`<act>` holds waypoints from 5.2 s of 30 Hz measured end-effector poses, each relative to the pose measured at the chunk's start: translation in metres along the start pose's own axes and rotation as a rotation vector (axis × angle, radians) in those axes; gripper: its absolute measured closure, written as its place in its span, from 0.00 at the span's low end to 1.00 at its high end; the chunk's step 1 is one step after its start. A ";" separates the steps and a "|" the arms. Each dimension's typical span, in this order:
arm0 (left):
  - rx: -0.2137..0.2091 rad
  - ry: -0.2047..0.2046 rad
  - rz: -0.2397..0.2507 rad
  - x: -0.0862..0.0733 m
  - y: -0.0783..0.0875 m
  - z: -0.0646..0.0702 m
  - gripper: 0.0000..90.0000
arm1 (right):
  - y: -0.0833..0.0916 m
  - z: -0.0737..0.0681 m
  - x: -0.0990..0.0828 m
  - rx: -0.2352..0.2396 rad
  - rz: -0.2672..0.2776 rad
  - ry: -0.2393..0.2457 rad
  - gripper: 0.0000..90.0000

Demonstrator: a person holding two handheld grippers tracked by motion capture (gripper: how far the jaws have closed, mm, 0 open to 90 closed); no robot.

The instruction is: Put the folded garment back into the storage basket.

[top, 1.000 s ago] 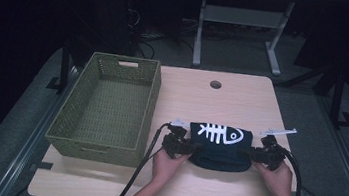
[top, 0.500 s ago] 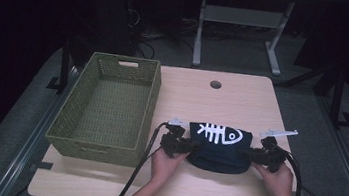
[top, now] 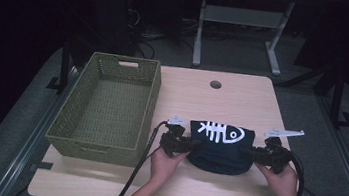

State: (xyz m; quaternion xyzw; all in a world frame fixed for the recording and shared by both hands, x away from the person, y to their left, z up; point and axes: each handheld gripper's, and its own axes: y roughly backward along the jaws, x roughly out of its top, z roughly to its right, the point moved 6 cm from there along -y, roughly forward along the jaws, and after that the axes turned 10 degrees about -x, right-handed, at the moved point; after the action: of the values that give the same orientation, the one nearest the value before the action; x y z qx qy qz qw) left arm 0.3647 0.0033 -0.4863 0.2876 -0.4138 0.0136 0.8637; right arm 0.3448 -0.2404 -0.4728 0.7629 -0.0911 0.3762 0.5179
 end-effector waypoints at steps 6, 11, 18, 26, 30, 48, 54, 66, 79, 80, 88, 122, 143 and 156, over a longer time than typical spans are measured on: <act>-0.002 -0.025 0.002 0.004 0.004 0.009 0.76 | 0.009 -0.001 0.001 0.002 0.017 -0.003 0.79; 0.002 -0.044 0.004 0.008 0.009 0.013 0.76 | 0.014 -0.004 0.002 0.006 0.033 -0.002 0.79; -0.001 -0.054 0.006 0.011 0.013 0.018 0.76 | 0.019 -0.006 0.003 0.011 0.039 -0.005 0.79; -0.007 -0.078 0.009 0.017 0.019 0.025 0.76 | 0.028 -0.009 0.005 0.022 0.067 -0.003 0.79; -0.010 -0.083 0.015 0.018 0.022 0.027 0.76 | 0.031 -0.010 0.007 0.023 0.074 -0.003 0.79; -0.015 -0.107 0.030 0.027 0.041 0.036 0.76 | 0.043 -0.021 0.017 0.028 0.105 0.010 0.79; -0.013 -0.118 0.037 0.029 0.049 0.038 0.76 | 0.046 -0.028 0.022 0.030 0.115 0.026 0.79; -0.007 -0.129 0.049 0.033 0.062 0.039 0.77 | 0.051 -0.038 0.033 0.041 0.132 0.047 0.79; -0.008 -0.138 0.058 0.037 0.078 0.041 0.77 | 0.056 -0.049 0.043 0.058 0.153 0.058 0.79; -0.009 -0.137 0.060 0.038 0.079 0.041 0.77 | 0.056 -0.049 0.043 0.060 0.155 0.058 0.79; -0.016 -0.145 0.062 0.039 0.086 0.042 0.77 | 0.057 -0.053 0.049 0.068 0.165 0.062 0.79; -0.020 -0.142 0.107 0.048 0.131 0.034 0.77 | 0.057 -0.083 0.078 0.146 0.198 0.078 0.79; -0.051 -0.103 0.141 0.053 0.158 0.025 0.77 | 0.052 -0.102 0.097 0.187 0.216 0.097 0.79; -0.066 -0.083 0.163 0.054 0.178 0.016 0.77 | 0.044 -0.115 0.110 0.204 0.225 0.116 0.79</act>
State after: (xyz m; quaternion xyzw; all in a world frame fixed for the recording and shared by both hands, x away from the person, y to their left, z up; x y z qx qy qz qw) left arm 0.3421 0.1318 -0.3531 0.2246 -0.4716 0.0584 0.8507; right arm 0.3434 -0.1337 -0.3467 0.7734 -0.1071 0.4824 0.3970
